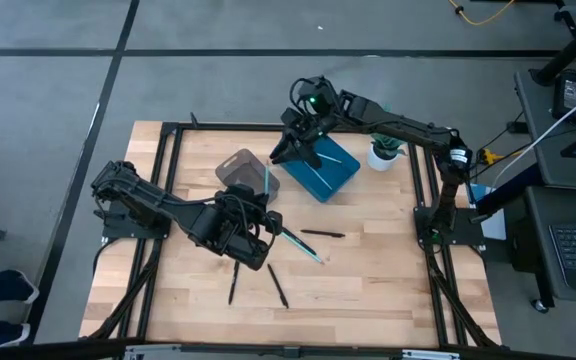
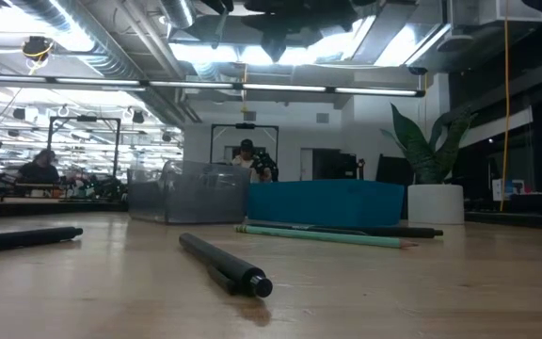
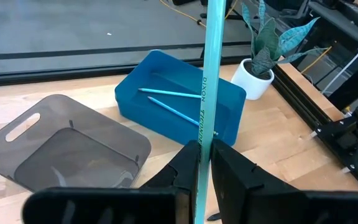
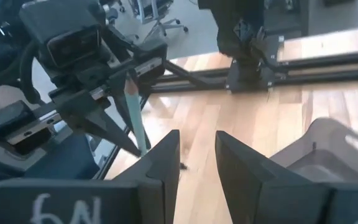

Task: Sort pens & pencils
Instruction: Put the light blue pencil into the blue bin

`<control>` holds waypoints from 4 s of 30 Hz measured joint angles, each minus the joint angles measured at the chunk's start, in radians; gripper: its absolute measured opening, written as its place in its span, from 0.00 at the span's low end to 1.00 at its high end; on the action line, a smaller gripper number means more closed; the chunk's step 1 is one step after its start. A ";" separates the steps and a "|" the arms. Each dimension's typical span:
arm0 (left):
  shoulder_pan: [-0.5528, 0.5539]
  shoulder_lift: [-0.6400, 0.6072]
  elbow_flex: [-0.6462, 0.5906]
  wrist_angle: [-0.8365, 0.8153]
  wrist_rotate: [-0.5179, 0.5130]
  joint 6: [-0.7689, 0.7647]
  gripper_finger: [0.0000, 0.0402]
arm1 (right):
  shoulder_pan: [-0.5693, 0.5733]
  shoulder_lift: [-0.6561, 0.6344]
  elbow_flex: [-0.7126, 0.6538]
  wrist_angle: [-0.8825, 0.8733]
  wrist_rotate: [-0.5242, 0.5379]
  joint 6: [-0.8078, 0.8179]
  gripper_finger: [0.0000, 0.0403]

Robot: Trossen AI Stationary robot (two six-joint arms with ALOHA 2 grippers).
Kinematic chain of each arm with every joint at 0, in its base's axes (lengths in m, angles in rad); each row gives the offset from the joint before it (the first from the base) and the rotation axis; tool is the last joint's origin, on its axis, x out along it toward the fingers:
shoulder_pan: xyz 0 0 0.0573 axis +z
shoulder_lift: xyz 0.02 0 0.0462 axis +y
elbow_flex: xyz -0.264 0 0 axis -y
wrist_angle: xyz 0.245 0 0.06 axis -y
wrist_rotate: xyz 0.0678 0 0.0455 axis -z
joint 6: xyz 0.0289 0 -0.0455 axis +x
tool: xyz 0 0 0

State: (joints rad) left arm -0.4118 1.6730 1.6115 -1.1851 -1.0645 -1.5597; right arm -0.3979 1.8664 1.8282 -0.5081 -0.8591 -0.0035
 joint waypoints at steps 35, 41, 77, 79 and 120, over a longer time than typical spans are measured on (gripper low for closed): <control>0.000 0.000 0.000 0.001 -0.021 0.001 0.10 | -0.028 -0.005 0.000 0.123 -0.051 0.030 0.26; 0.000 0.000 0.000 0.001 -0.023 0.001 0.10 | -0.028 -0.005 0.000 0.122 -0.050 0.038 0.26; 0.017 0.000 0.000 0.068 -0.024 0.071 0.10 | -0.049 -0.005 0.000 0.106 0.002 0.055 0.26; 0.017 0.000 0.000 0.068 -0.024 0.071 0.10 | -0.058 -0.005 0.000 0.091 0.002 0.054 0.26; 0.098 0.000 0.000 0.024 0.039 0.070 0.10 | -0.036 -0.005 0.000 0.041 -0.087 0.051 0.26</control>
State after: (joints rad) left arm -0.3134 1.6726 1.6119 -1.1608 -1.0260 -1.4899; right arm -0.4339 1.8610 1.8282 -0.4675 -0.9463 0.0471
